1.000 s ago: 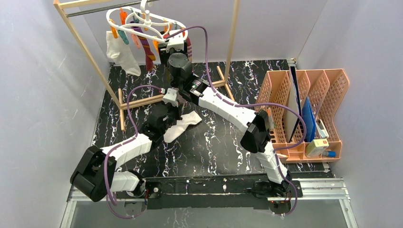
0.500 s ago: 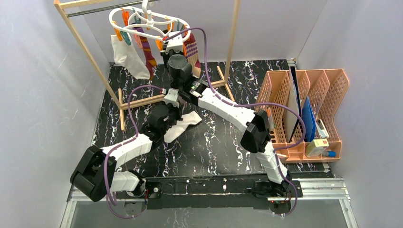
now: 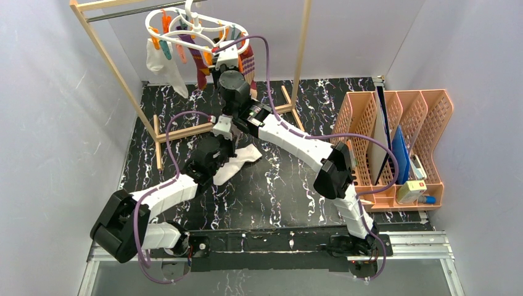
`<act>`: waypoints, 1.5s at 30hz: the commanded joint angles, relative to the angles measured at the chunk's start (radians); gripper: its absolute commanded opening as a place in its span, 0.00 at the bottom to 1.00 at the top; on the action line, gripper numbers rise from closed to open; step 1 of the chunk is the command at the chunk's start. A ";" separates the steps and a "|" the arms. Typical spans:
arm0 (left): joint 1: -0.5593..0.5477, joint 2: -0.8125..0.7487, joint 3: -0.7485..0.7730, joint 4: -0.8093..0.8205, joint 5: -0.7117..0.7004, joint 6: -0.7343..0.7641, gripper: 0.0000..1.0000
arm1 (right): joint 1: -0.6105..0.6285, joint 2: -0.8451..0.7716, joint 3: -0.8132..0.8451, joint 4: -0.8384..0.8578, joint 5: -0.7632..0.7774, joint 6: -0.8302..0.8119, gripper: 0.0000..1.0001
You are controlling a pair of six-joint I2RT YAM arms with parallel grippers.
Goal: Remove the socks clipped to the hanger
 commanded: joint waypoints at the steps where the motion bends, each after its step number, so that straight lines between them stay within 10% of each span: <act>1: -0.013 -0.061 0.023 -0.088 -0.077 0.013 0.00 | -0.006 -0.089 -0.025 0.048 0.006 -0.009 0.01; 6: -0.015 -0.145 0.005 -0.148 -0.115 0.014 0.00 | -0.007 -0.120 -0.061 0.063 -0.029 -0.022 0.66; 11: -0.016 -0.171 0.004 -0.174 -0.126 0.036 0.00 | -0.006 -0.136 -0.078 0.040 -0.060 -0.002 0.86; 29: -0.015 -0.143 0.038 -0.163 -0.059 0.108 0.00 | -0.008 -0.288 -0.061 -0.285 -0.338 0.041 0.94; 45: -0.013 -0.085 0.049 -0.130 -0.008 0.064 0.00 | -0.074 -0.407 -0.207 -0.218 -0.538 0.153 0.87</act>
